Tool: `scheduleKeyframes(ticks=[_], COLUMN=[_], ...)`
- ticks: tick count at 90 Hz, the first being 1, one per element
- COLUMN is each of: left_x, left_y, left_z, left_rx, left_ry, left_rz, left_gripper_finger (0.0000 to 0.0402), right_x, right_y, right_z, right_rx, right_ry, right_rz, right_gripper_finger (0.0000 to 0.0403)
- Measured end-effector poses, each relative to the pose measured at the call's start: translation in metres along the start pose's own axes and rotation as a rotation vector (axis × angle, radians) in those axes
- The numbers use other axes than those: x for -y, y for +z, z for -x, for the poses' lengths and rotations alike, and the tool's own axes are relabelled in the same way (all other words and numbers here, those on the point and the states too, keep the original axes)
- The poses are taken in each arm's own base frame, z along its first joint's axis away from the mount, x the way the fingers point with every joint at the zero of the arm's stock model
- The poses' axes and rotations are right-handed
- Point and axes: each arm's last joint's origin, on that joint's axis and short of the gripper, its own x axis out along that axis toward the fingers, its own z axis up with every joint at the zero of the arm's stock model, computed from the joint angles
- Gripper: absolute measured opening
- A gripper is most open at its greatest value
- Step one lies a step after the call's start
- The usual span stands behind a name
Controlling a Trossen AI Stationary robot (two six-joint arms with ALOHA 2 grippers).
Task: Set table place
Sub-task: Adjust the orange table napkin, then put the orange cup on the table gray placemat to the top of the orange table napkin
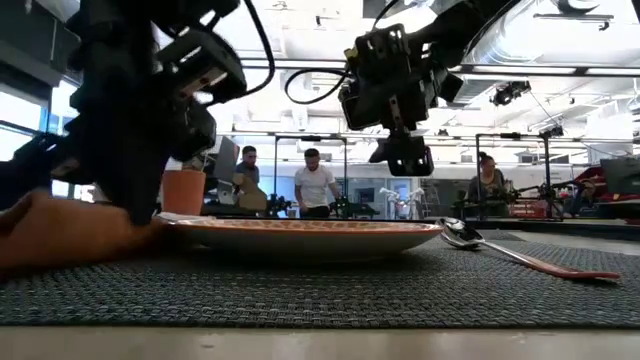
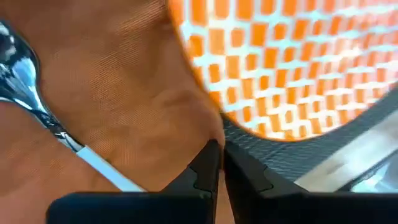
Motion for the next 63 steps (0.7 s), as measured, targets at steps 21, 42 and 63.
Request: scheduleKeyframes(ticks=[21,42,63], left_x=[0.0,-0.016,-0.046], left_y=[0.001,0.021,0.083], left_z=[0.027,0.1,0.157], left_rx=[-0.071,0.112,0.541], left_ry=[-0.035,-0.102,0.001], left_rz=[0.015,0.049,-0.22], left_gripper_finger=[0.0126,0.0154,0.0113], right_x=[0.0,-0.01,-0.025], right_y=[0.0,-0.004,-0.008], right_z=[0.0,0.023,0.066], right_rx=[-0.012,0.03,0.178], right_ry=[0.015,0.004,-0.037], right_rz=[0.015,0.045,0.116], right_gripper_finger=[0.0231,0.0231,0.0231])
